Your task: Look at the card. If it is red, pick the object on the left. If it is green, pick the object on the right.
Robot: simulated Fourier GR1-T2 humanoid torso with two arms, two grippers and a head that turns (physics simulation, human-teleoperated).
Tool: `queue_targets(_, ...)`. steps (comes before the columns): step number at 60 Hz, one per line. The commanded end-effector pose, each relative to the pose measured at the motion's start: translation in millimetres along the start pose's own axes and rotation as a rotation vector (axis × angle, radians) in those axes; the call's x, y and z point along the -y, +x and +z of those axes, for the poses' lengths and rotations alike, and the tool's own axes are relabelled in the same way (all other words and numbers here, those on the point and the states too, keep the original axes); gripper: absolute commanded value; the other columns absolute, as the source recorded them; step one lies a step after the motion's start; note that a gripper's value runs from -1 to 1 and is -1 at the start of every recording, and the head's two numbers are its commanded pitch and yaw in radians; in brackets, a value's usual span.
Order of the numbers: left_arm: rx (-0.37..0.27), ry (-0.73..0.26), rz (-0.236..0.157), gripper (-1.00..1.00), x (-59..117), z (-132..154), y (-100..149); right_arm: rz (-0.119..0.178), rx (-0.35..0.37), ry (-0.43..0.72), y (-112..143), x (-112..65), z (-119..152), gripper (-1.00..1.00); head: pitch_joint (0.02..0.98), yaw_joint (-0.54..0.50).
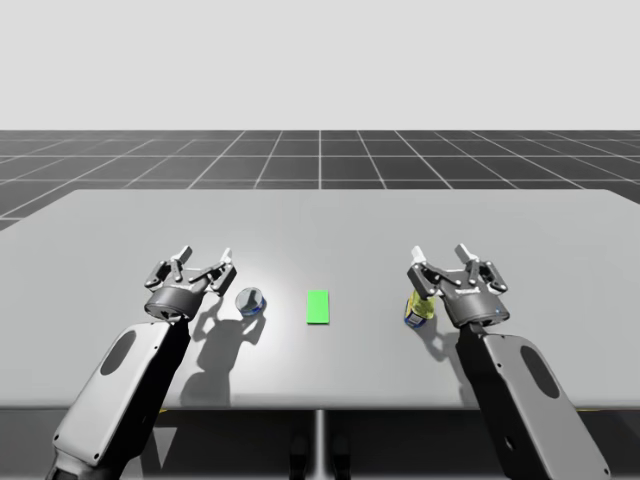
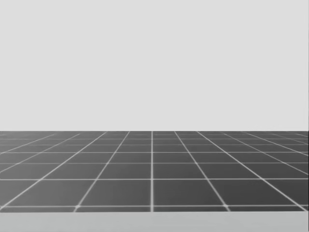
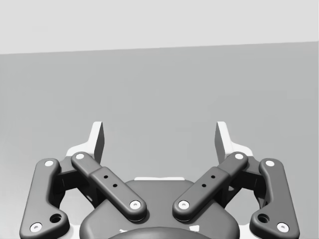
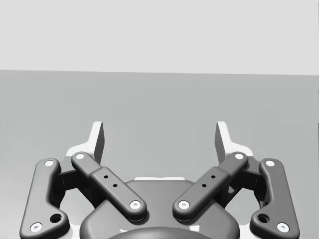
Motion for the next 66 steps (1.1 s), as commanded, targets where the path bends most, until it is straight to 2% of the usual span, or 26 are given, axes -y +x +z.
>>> queue_targets(1, 0.004, 0.003, 0.000, -1.00, -0.9, -0.4, 0.3, -0.035, 0.015, -0.046, -2.4, -1.3, 2.2, -1.00, 0.078, -0.01)
queue_targets(2, 0.004, 0.003, 0.001, -1.00, -0.9, -0.5, 0.3, -0.040, 0.020, -0.049, -2.6, -1.8, 2.7, -1.00, 0.078, -0.01)
queue_targets(5, 0.002, 0.003, 0.000, -1.00, -0.9, -0.5, 0.1, -0.028, 0.016, -0.015, -2.2, -2.0, 2.5, -1.00, 0.080, -0.01)
queue_targets(8, 0.001, 0.002, 0.001, -1.00, -0.6, -0.5, 0.0, -0.027, 0.017, -0.015, -1.5, -1.9, 1.5, -1.00, 0.085, -0.01)
queue_targets(12, 0.000, 0.001, 0.001, -1.00, -0.5, -0.6, -0.1, -0.008, 0.002, -0.017, -1.6, -1.2, 0.3, -1.00, 0.095, -0.02)
queue_targets(14, 0.000, 0.001, 0.001, -1.00, -0.6, -0.5, -0.2, -0.010, -0.001, -0.017, -1.5, -0.7, 0.1, -1.00, 0.101, -0.02)
queue_targets(19, 0.001, 0.001, 0.003, -1.00, -1.3, -0.4, 0.3, 0.001, 0.009, -0.030, -1.8, -0.1, -0.7, -1.00, 0.145, -0.02)
queue_targets(36, 0.016, 0.002, 0.000, -1.00, -3.0, 0.9, 2.7, 0.026, 0.019, -0.045, -2.8, 1.3, -1.7, -1.00, 0.379, -0.01)
queue_targets(66, 0.034, -0.005, -0.002, -1.00, -5.2, 1.3, 4.4, 0.027, 0.029, -0.052, 0.7, 4.8, -0.6, -1.00, 0.750, 0.01)
